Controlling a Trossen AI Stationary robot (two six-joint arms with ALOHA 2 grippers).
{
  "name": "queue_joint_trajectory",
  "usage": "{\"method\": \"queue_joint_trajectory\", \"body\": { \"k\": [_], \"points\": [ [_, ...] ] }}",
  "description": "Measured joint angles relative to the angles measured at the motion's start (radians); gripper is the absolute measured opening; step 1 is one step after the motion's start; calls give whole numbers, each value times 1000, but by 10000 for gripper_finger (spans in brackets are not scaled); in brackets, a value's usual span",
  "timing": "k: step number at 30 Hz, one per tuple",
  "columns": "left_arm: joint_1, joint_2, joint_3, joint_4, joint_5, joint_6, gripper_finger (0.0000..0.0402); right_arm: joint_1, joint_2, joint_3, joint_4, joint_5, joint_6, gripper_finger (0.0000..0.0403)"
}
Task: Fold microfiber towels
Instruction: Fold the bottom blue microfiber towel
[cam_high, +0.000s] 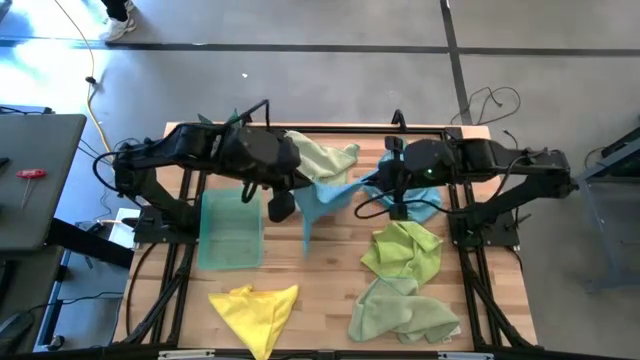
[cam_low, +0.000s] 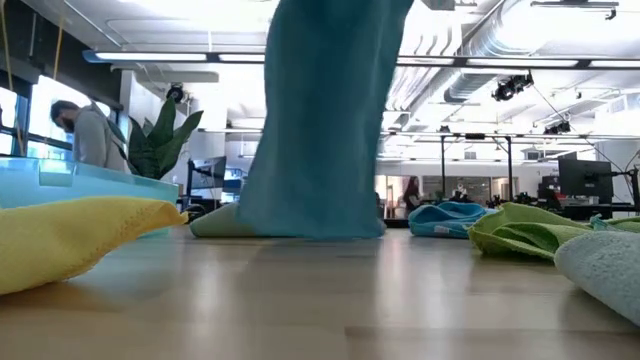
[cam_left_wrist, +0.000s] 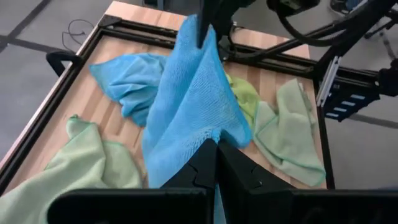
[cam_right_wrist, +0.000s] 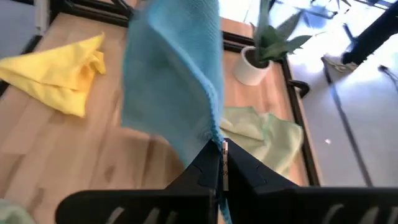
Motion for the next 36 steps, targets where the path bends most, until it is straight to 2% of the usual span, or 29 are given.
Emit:
{"method": "queue_joint_trajectory", "body": {
  "k": [7,13,29,33,36],
  "points": [
    [-1,-8,0,-81,1,13,0,-7,32,113,-97,0,-23,0],
    [15,-8,0,-114,0,162,0,-57,40,127,-119,0,-52,0],
    [185,-8,0,-118,-241,516,0,-308,72,127,-12,-23,-352,0],
    [197,-8,0,-118,-252,515,0,-328,81,127,-10,-109,-316,0],
    [183,-8,0,-121,-179,443,0,-324,97,126,-85,-161,-214,0]
  ]
}}
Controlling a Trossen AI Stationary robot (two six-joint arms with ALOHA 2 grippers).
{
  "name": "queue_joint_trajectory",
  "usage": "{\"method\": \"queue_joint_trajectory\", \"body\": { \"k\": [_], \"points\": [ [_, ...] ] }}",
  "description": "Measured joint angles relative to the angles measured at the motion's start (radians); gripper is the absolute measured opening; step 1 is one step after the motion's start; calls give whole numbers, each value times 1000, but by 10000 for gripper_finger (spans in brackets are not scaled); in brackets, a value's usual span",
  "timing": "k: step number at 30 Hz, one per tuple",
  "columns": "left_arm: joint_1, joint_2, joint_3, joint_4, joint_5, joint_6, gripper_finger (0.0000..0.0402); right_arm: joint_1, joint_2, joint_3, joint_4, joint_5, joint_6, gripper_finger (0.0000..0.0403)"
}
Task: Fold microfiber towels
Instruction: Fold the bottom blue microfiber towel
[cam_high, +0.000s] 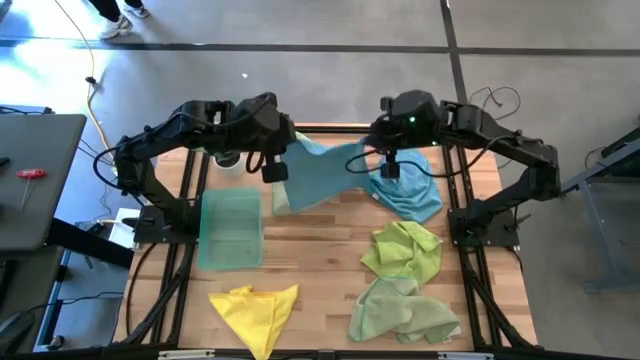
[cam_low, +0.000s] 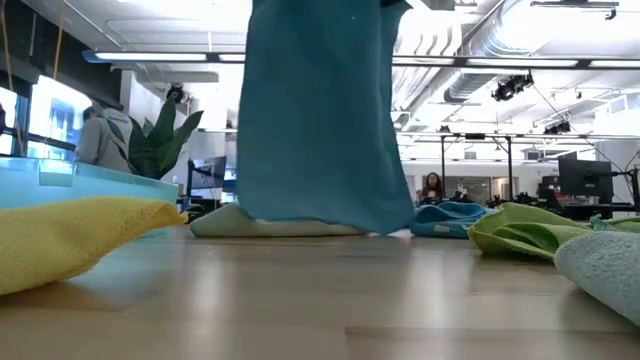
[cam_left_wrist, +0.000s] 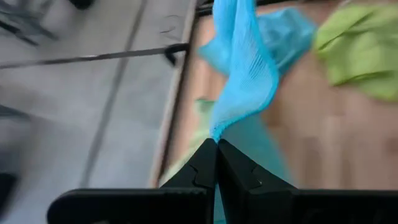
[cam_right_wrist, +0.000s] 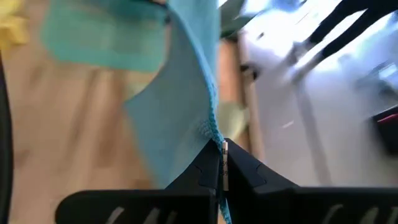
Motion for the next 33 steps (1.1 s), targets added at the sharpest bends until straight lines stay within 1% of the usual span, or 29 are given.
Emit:
{"method": "queue_joint_trajectory", "body": {
  "k": [4,6,7,13,19,23,26,28,33],
  "points": [
    [-46,3,-7,-34,159,-140,0,24,8,0,-98,-134,131,0],
    [-89,10,-36,-44,192,-210,0,55,15,0,-128,-196,178,0],
    [-109,13,-57,-56,200,-238,0,74,19,0,-141,-211,195,0],
    [-246,34,-225,-15,202,-362,0,190,76,0,-179,-215,230,0],
    [-336,44,-353,155,205,-421,0,272,181,0,-189,-223,250,0],
    [-384,45,-439,207,246,-474,0,328,255,-1,-192,-274,288,0],
    [-426,44,-497,235,252,-501,0,378,302,-1,-200,-278,319,0],
    [-451,45,-532,266,279,-507,0,412,323,-1,-196,-282,343,0],
    [-511,44,-598,362,327,-522,0,471,366,-1,-128,-309,443,0]
  ]
}}
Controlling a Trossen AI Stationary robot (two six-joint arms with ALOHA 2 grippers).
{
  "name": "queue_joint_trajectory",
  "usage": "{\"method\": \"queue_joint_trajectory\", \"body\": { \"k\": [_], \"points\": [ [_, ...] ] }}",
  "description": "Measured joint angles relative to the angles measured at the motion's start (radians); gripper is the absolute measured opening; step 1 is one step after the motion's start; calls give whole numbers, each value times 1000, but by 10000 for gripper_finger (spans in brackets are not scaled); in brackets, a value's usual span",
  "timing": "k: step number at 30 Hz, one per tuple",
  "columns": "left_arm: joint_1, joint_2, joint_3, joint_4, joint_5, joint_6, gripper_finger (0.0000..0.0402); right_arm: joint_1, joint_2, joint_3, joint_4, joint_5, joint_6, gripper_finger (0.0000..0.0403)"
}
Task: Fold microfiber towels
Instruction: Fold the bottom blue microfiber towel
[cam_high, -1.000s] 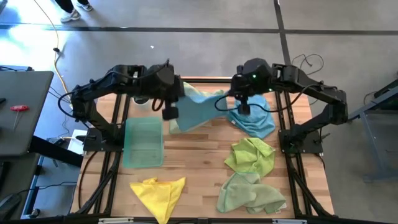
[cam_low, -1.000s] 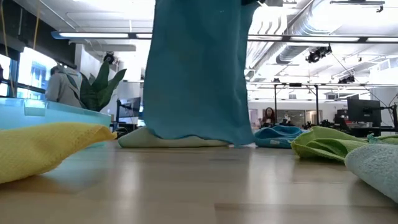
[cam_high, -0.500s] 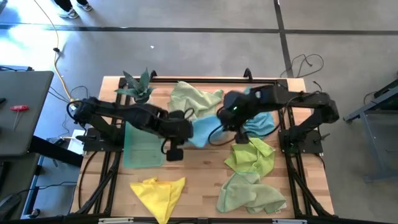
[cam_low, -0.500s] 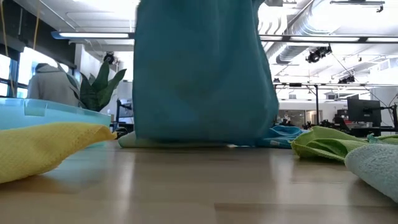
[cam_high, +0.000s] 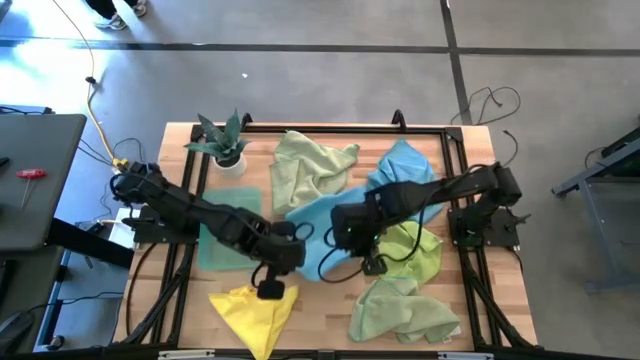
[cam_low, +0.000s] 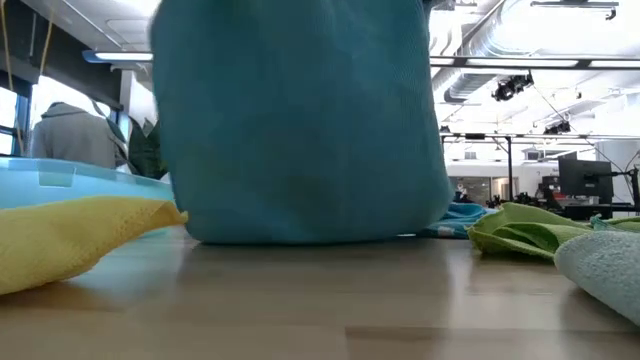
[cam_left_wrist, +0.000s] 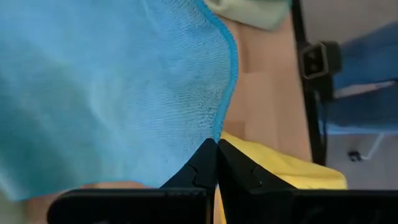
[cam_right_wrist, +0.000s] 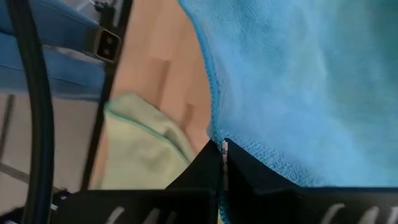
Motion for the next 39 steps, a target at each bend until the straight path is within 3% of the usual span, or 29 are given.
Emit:
{"method": "queue_joint_trajectory", "body": {
  "k": [11,25,32,39],
  "points": [
    [-48,-1,-116,87,35,23,0,76,98,0,64,-25,156,0],
    [-46,-1,-268,284,125,49,0,179,241,0,100,-63,187,0],
    [-23,-1,-307,352,149,34,0,174,239,-8,120,39,206,0],
    [32,-1,-307,357,149,26,0,148,117,-318,386,-21,328,0]
  ]
}}
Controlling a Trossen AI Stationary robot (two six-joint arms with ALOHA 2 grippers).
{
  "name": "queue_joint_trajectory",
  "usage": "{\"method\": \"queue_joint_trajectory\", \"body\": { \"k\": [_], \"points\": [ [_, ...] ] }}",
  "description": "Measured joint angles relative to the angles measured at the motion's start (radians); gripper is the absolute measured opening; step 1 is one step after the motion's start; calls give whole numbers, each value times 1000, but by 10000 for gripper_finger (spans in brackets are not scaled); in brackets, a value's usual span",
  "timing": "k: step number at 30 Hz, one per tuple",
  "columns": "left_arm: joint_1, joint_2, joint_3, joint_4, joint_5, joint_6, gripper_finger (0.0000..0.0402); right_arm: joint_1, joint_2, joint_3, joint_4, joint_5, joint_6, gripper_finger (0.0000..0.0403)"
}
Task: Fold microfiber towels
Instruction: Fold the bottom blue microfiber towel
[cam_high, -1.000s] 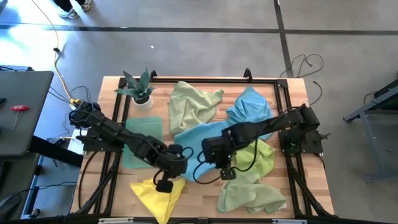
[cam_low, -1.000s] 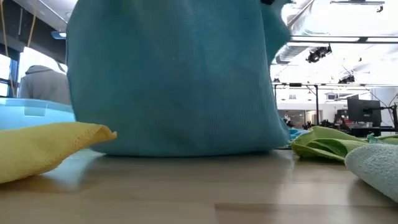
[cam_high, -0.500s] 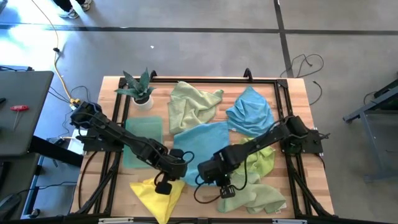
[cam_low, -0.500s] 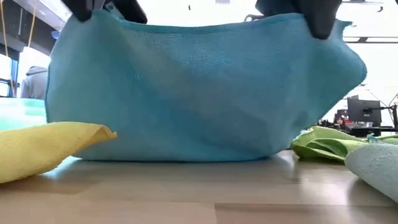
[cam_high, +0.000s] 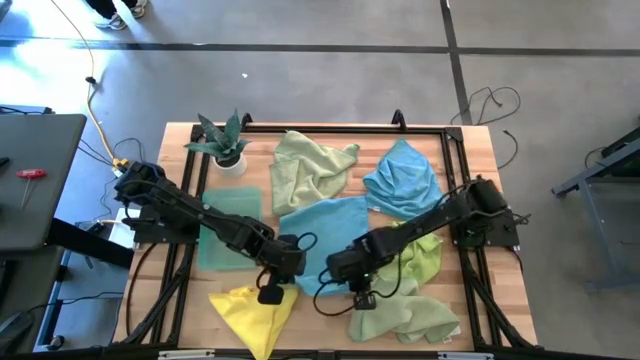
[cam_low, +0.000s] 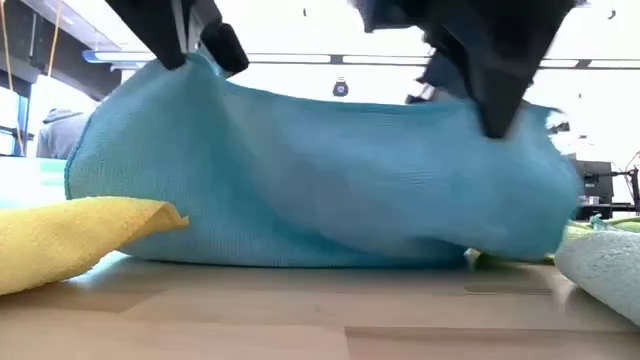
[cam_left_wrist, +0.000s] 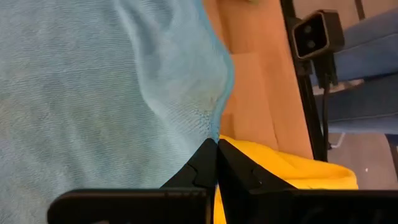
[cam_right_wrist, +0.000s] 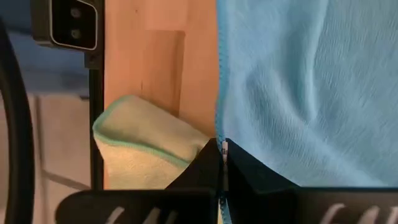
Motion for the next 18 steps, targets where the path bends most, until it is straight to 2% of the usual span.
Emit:
{"method": "queue_joint_trajectory", "body": {
  "k": [4,9,15,18],
  "points": [
    [39,0,0,9,0,-32,0,-8,-110,-139,78,46,42,0],
    [109,0,0,55,-3,-87,0,-49,-255,-290,100,97,16,0],
    [198,1,0,82,-7,-98,0,-173,-396,-496,267,114,-139,0],
    [245,11,0,82,-7,-98,0,-247,-424,-570,329,52,-227,0]
  ]
}}
